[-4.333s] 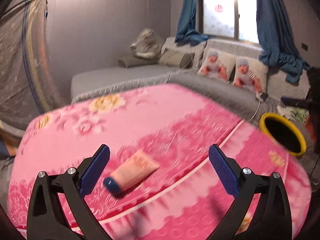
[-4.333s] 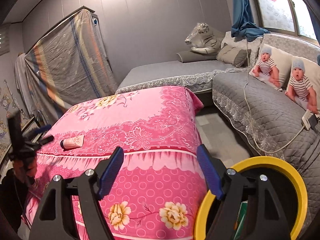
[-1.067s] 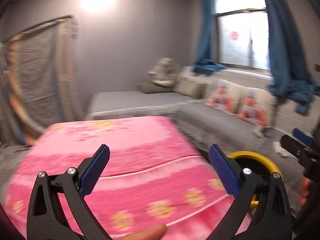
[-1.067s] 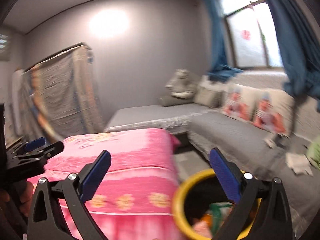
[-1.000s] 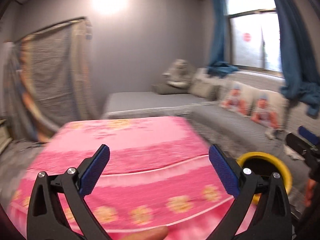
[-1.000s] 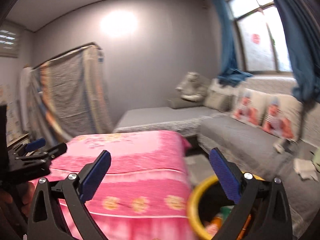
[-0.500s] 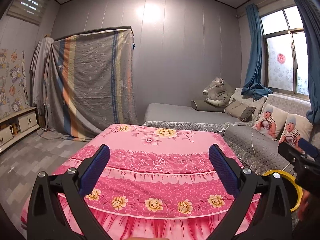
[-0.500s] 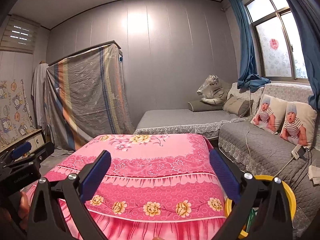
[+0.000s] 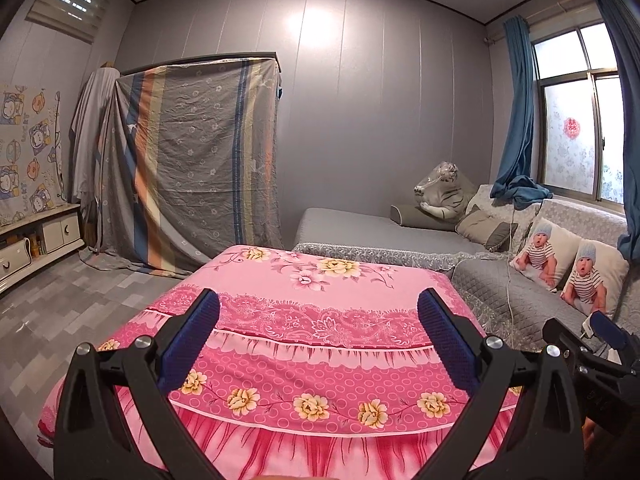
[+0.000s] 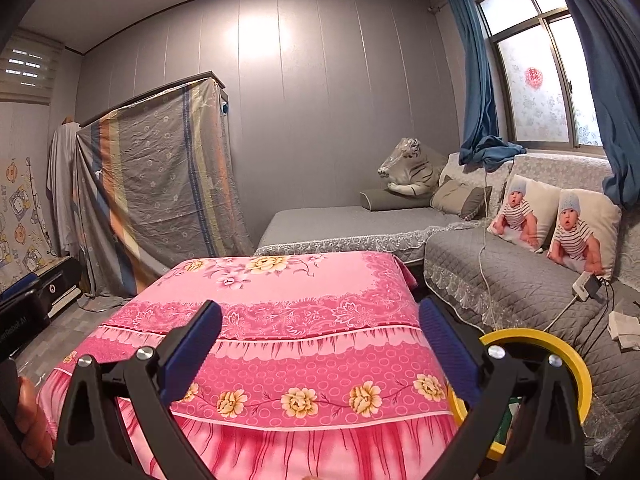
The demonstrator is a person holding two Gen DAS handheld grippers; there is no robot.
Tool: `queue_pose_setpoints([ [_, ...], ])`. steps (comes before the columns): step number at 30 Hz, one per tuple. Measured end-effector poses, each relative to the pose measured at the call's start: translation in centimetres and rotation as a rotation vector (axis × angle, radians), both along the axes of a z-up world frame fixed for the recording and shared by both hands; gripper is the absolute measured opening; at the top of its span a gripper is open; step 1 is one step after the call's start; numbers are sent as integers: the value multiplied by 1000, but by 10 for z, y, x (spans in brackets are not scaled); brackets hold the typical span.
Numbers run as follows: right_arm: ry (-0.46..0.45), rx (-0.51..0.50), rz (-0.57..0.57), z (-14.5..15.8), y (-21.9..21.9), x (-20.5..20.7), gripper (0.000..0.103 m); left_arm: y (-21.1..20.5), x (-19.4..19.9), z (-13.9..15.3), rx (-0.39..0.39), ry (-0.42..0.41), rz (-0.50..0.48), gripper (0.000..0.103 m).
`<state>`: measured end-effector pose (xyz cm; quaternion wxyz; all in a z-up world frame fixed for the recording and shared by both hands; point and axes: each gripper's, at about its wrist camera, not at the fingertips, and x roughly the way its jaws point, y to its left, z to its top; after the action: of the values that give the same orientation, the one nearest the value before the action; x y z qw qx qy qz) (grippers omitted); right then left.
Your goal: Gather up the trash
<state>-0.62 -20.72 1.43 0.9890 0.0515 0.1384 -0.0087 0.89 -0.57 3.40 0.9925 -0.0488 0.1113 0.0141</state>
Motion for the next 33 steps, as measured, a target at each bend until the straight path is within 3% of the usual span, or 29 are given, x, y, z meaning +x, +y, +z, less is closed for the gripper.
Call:
queue_pose_setpoints([
  [33, 21, 3, 0, -12, 0, 4, 95, 4, 9, -11, -24, 30, -3, 95],
])
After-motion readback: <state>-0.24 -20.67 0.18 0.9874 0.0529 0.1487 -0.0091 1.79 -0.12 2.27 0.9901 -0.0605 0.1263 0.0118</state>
